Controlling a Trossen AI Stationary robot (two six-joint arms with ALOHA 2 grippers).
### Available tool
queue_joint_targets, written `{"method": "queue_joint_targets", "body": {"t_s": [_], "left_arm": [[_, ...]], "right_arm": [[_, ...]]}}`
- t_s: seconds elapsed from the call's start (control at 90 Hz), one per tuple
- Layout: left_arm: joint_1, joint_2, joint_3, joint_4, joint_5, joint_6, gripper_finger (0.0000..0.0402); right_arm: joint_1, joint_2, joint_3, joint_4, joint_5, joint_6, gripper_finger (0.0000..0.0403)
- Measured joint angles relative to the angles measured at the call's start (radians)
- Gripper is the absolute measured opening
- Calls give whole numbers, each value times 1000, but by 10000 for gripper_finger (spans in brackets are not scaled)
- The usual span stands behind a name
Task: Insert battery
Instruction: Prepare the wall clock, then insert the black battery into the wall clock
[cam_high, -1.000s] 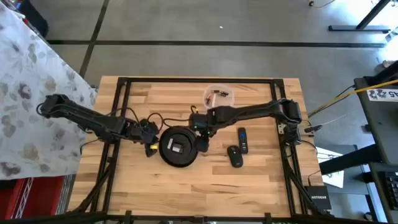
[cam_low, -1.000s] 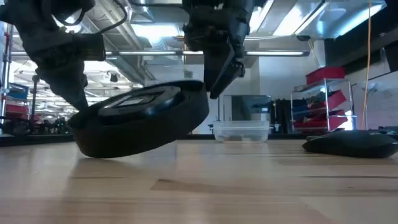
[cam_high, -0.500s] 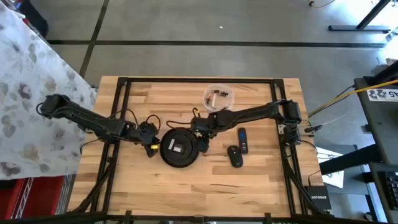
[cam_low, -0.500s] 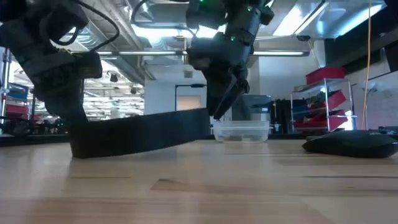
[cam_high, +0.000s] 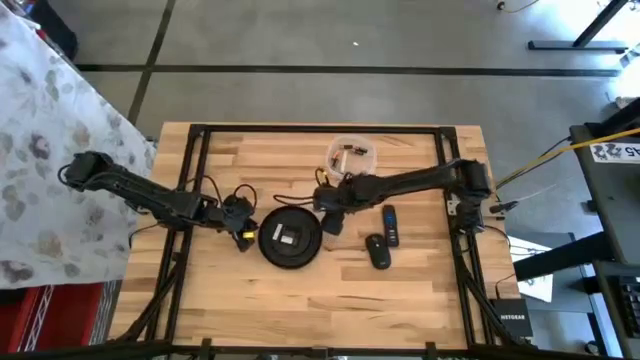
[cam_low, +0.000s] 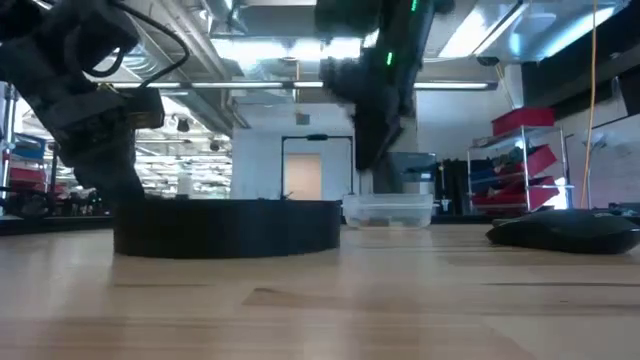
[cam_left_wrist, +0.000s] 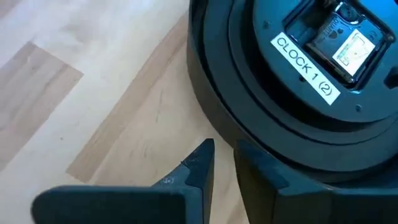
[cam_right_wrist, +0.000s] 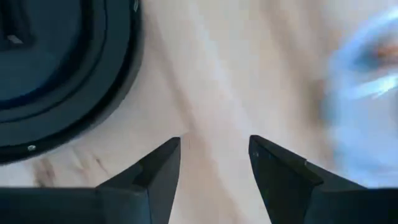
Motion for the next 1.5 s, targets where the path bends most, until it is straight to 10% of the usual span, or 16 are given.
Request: {"method": "queue_joint_targets", "body": {"t_s": [0.278,0.756,1.5], "left_arm": [[0,-1,17,5,-56,42,46],[-1,-1,17,185,-89,160,46],[0,-1,17,203,-176,324,46]], "right_arm": [[-253,-162,11,10,17,-242,177],[-669,80,-102,189,-276,-566,177],[-659,210,-97,203,-339,-722,140]]}}
